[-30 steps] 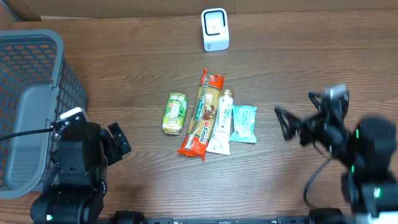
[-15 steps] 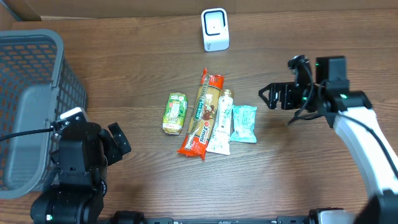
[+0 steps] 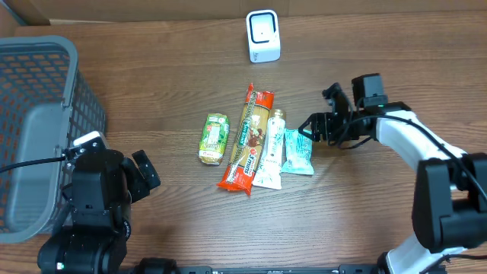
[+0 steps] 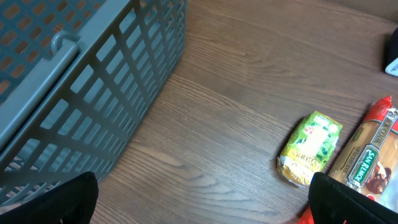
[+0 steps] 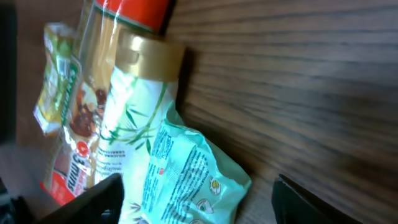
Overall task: Scan the item barcode
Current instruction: 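Reach the right gripper to the light-blue packet and grasp it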
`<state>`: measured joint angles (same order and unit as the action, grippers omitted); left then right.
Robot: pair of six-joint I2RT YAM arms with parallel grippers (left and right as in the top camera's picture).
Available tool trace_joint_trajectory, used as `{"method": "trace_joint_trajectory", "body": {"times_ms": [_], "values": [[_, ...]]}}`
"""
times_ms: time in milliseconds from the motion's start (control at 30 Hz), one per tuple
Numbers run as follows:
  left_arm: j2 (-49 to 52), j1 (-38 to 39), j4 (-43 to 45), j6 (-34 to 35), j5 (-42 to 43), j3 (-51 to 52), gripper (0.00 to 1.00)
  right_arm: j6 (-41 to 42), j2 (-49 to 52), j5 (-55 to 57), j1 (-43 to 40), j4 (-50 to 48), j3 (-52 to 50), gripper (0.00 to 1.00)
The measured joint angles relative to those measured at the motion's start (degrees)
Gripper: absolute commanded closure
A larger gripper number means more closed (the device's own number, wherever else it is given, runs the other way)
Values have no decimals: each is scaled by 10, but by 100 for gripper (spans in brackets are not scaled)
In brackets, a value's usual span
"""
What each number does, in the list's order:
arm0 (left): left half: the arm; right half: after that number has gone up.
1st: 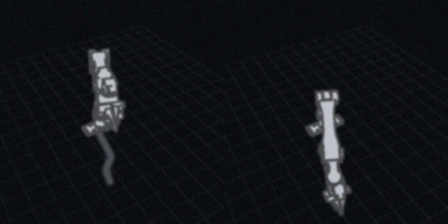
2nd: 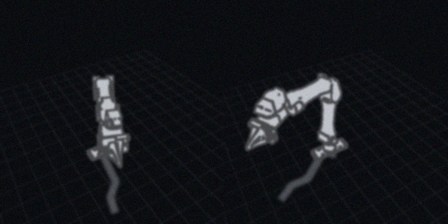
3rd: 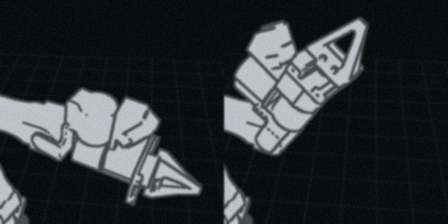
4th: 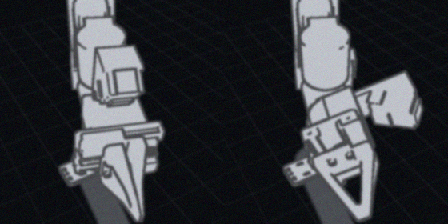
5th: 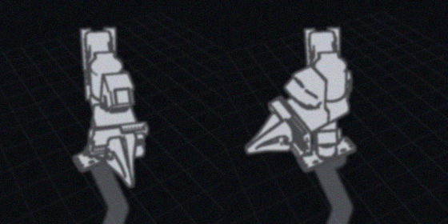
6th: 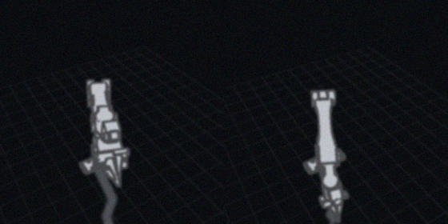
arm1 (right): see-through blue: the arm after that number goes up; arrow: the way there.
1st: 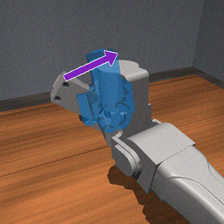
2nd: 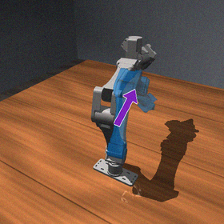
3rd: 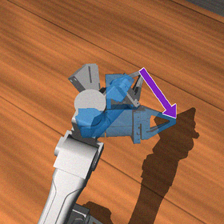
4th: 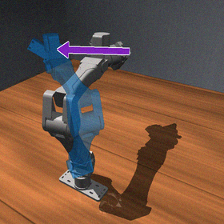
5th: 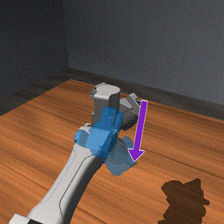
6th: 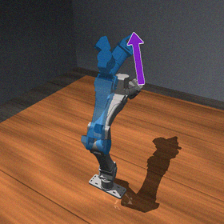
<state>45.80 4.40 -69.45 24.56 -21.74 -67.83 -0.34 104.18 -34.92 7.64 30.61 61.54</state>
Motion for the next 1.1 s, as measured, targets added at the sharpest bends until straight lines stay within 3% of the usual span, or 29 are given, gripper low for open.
{"method": "trace_joint_trajectory", "body": {"times_ms": [267, 533, 600, 700, 867, 967, 1100], "values": [[0, 0, 0, 0, 0, 0, 1, -12, 5, 37, 4, -14, 0, 27], [0, 0, 0, 0, 0, 0, 0, -74, 38, 53, 38, -9, 0, 29], [0, 0, 0, 0, 0, 0, 1, -85, 38, 61, 50, -8, 0, 38], [0, 0, 0, 0, 0, 0, 0, -90, 38, 79, 62, -7, 0, 72], [0, 0, 0, 0, 0, 0, 1, -42, 40, 115, 63, -9, 4, 83], [0, 0, 0, 0, 0, 0, 0, -13, 40, 120, 62, -9, 7, 96], [0, 0, 0, 0, 0, 0, 0, 51, 40, 133, 45, 17, 24, 96]]}}
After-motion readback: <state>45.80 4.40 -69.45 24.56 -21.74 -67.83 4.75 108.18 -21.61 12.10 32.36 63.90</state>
